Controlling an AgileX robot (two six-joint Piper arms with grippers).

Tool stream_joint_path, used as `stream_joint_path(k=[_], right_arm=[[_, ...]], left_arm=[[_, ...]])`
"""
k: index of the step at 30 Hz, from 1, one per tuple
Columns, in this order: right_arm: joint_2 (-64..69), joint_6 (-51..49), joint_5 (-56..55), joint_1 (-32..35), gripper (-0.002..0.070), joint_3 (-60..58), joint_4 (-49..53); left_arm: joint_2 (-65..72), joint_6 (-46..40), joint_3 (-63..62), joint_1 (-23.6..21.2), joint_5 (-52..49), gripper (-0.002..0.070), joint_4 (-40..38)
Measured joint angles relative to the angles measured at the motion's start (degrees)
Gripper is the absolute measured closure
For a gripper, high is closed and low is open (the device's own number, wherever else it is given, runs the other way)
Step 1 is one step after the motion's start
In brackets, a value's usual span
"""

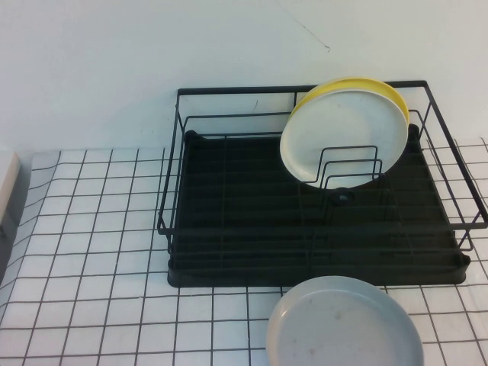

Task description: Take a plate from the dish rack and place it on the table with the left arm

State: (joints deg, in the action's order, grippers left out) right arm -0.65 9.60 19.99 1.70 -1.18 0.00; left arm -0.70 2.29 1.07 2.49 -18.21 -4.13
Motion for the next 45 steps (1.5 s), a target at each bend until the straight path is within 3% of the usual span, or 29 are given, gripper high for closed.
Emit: stream_joint_path(k=[7, 45], right_arm=[[0.00, 0.00, 0.00, 0.00, 0.0679, 0.00, 0.00], [0.00, 0.00, 0.00, 0.00, 0.0679, 0.00, 0.00]], left_arm=[[0.00, -1.78, 0.00, -1.75, 0.00, 0.0677, 0.00], [0.00, -2.60, -0.12, -1.83, -0.46, 0.0677, 0.00]])
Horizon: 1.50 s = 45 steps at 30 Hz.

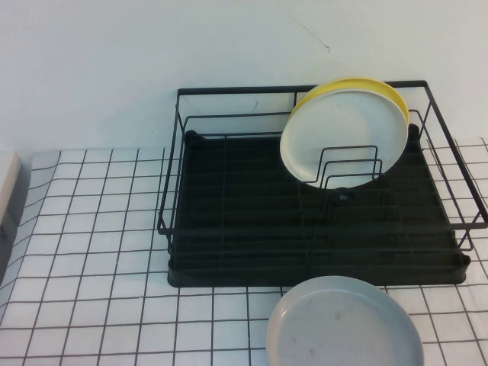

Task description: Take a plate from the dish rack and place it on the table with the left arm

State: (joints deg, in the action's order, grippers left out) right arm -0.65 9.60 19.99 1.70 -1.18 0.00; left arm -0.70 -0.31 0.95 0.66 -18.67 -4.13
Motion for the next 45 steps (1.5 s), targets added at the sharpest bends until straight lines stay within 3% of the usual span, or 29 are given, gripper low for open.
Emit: stream_joint_path(k=[45], right_arm=[[0.00, 0.00, 0.00, 1.21, 0.0679, 0.00, -1.83]], left_arm=[[0.00, 0.00, 0.00, -0.05, -0.26, 0.0677, 0.00]])
